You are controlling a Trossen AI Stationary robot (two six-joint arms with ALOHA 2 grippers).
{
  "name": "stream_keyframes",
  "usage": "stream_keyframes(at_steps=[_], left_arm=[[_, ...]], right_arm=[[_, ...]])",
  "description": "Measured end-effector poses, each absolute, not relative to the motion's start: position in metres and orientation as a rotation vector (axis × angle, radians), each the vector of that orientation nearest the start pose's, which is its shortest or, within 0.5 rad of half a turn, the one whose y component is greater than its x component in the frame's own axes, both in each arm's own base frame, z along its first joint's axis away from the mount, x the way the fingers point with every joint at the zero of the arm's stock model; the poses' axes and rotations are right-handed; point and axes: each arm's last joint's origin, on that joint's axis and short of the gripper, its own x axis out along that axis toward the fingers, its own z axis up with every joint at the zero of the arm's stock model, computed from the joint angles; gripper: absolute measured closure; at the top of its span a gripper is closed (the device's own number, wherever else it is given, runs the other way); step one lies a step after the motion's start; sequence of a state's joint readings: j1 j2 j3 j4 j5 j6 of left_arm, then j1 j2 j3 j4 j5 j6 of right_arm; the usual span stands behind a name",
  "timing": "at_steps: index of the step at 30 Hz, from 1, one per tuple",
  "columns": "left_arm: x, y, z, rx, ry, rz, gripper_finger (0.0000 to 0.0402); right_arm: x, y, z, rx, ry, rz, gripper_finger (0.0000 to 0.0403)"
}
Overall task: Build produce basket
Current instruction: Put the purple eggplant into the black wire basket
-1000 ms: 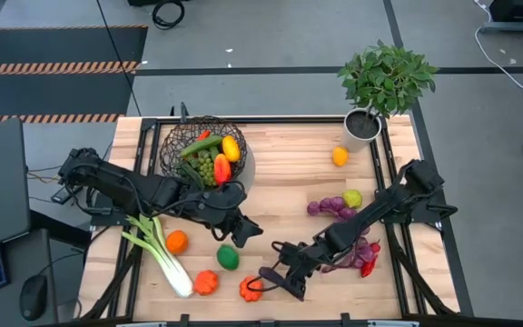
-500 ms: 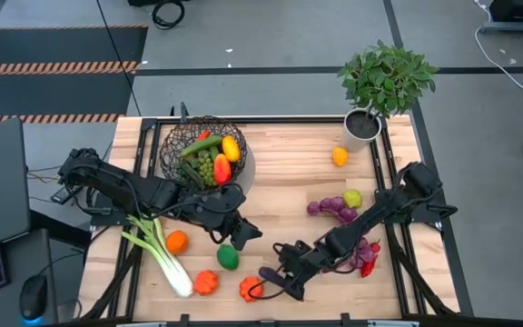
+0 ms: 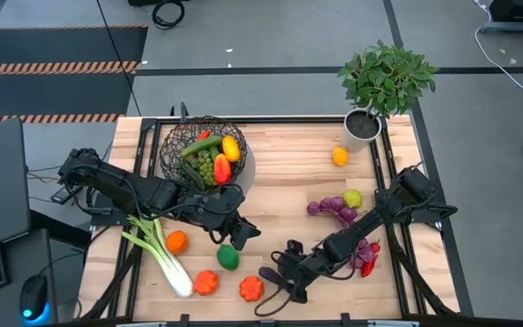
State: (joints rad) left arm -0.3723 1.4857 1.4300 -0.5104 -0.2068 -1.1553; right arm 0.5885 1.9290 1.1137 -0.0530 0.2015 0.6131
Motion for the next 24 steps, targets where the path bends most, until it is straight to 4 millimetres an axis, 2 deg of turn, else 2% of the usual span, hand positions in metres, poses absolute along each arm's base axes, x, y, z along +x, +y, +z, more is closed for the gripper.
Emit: stream_keyframes(at_steps=[11,17,21,24], left_arm=[[0.306,-0.111,0.36,-0.954,0.57,0.192,0.0269],[0.307,-0.109,0.36,-0.961,0.564,0.194,0.0269],[0.307,-0.11,0.36,-0.961,0.564,0.192,0.0269],[0.307,-0.11,0.36,-0.937,0.568,0.187,0.0269]], right_arm=[[0.329,0.215,0.125,0.14,0.84,0.112,0.0105],[0.324,0.213,0.116,0.068,0.897,0.096,0.0114],[0.322,0.205,0.114,0.038,0.952,0.06,0.0135],[0.323,0.2,0.116,0.043,0.976,0.061,0.017]])
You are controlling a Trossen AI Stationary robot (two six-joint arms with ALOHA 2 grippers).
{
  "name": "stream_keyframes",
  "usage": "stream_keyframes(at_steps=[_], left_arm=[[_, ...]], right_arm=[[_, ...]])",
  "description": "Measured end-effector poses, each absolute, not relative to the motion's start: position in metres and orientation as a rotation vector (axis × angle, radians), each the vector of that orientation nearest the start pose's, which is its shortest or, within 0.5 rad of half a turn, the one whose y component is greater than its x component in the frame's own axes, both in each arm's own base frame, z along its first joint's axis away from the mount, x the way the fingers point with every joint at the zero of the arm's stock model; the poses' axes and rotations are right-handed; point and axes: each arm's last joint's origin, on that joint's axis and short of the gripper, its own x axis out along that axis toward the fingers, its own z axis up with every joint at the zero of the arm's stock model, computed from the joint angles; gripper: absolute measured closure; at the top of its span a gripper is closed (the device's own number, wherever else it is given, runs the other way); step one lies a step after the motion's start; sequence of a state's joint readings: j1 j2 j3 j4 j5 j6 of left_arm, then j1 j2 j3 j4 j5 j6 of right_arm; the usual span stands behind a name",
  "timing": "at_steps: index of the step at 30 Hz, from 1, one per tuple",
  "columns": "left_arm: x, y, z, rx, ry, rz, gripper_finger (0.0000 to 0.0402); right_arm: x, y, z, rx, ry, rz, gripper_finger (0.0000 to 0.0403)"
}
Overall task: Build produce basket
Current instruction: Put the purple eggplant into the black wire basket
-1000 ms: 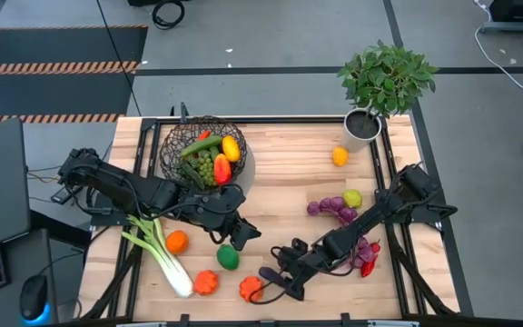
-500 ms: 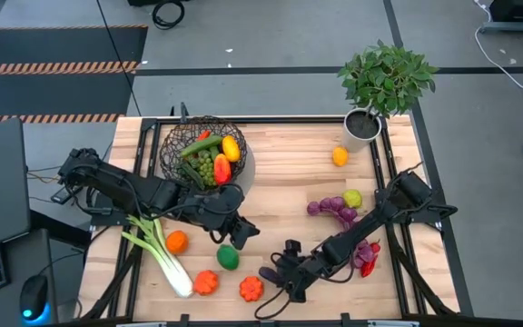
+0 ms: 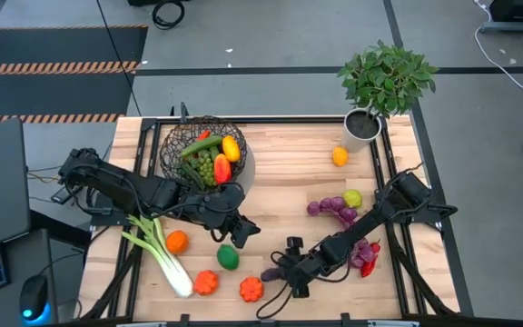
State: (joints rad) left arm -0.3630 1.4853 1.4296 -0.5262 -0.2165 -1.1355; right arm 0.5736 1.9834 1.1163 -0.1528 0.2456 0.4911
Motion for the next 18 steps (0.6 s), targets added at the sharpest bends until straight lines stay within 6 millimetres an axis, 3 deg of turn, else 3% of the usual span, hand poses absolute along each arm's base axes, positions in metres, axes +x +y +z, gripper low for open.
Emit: stream_keyframes(at_steps=[9,18], left_arm=[[0.305,-0.11,0.358,-0.793,0.594,0.156,0.0269],[0.306,-0.107,0.36,-0.706,0.577,0.145,0.0269]], right_arm=[[0.323,0.182,0.133,0.068,1.001,0.022,0.0308],[0.309,0.163,0.181,0.068,0.979,-0.048,0.03]])
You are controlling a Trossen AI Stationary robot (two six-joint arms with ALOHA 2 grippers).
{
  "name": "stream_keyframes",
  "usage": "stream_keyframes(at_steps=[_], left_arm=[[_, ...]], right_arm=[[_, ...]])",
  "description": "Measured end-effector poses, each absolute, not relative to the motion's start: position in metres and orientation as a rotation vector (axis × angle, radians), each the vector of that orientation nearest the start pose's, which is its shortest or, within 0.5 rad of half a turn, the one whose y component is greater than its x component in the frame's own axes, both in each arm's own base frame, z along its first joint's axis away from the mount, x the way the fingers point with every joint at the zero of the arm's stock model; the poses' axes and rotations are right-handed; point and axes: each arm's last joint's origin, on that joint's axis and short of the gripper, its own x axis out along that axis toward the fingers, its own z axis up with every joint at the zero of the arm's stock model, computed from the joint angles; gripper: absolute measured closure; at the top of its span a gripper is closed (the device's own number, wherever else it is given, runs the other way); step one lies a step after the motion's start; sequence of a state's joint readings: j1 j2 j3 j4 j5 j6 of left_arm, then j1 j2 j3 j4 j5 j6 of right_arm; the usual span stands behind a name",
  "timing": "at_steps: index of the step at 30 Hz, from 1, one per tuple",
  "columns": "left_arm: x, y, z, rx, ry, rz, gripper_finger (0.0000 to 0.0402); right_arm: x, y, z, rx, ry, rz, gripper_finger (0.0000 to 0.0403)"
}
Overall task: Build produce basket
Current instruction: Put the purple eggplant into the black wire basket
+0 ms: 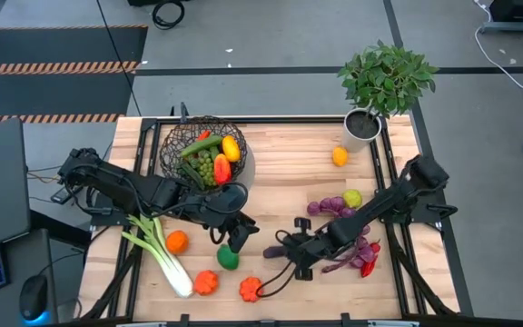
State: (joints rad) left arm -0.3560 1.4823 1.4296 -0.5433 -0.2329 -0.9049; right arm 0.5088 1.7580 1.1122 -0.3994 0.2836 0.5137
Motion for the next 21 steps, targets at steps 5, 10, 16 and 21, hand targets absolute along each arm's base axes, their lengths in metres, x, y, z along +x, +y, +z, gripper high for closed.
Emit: stream_keyframes(at_steps=[5,10,16,21], left_arm=[[0.306,-0.101,0.367,-0.609,0.498,0.161,0.0269],[0.305,-0.093,0.38,-0.426,0.344,0.28,0.0261],[0.308,-0.086,0.393,-0.265,0.247,0.27,0.0247],[0.309,-0.085,0.394,-0.215,0.242,0.265,0.0217]], right_arm=[[0.298,0.15,0.214,0.165,0.914,-0.122,0.0294],[0.29,0.137,0.24,0.29,0.847,-0.162,0.0296],[0.284,0.116,0.267,0.393,0.749,-0.228,0.0296],[0.277,0.094,0.29,0.46,0.629,-0.309,0.0296]])
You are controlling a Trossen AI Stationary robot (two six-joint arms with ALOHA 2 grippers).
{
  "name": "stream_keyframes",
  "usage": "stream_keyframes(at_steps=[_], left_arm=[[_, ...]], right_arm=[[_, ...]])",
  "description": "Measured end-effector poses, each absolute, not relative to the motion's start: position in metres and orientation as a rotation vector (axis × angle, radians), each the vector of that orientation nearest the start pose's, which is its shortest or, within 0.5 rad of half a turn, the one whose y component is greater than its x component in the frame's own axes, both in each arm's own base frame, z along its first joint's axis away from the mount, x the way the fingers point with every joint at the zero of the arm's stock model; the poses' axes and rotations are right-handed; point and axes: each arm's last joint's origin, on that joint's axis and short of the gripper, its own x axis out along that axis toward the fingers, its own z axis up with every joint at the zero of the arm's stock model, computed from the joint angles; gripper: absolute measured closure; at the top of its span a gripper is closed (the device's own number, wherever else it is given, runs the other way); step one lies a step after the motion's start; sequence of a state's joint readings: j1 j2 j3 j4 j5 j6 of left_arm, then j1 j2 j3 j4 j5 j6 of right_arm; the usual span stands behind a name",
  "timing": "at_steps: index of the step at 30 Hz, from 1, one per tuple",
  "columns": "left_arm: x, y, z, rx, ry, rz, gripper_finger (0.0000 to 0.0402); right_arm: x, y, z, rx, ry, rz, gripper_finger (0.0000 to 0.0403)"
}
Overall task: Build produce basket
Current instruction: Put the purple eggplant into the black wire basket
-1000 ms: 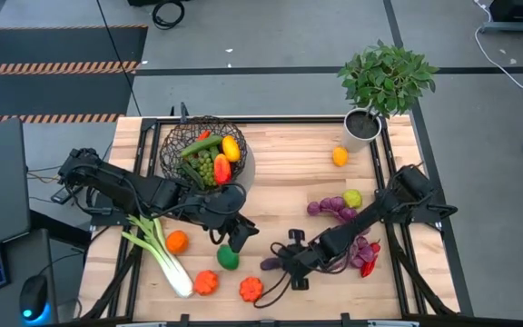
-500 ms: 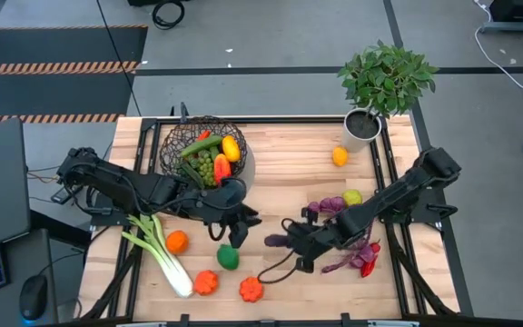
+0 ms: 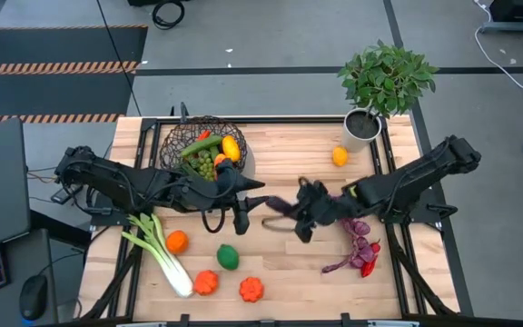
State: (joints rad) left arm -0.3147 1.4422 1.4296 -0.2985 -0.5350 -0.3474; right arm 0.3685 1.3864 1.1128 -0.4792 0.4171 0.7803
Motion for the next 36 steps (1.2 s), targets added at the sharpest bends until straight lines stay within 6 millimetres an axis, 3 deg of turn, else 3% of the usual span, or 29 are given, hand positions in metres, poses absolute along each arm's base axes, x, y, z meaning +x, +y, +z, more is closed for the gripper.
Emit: stream_keyframes(at_steps=[7,12,24,36], left_arm=[[0.311,-0.08,0.391,-0.226,0.257,0.285,0.0133],[0.314,-0.065,0.391,-0.36,0.229,0.353,0.0087],[0.32,-0.041,0.395,-0.488,0.165,0.393,0.0059],[0.329,-0.042,0.388,-0.593,0.154,0.396,0.0064]], right_arm=[[0.275,0.074,0.312,0.39,0.527,-0.265,0.0296],[0.276,0.069,0.327,0.343,0.431,-0.199,0.0296],[0.279,0.056,0.346,0.269,0.289,-0.151,0.0296],[0.284,0.04,0.357,0.302,0.153,-0.25,0.0296]])
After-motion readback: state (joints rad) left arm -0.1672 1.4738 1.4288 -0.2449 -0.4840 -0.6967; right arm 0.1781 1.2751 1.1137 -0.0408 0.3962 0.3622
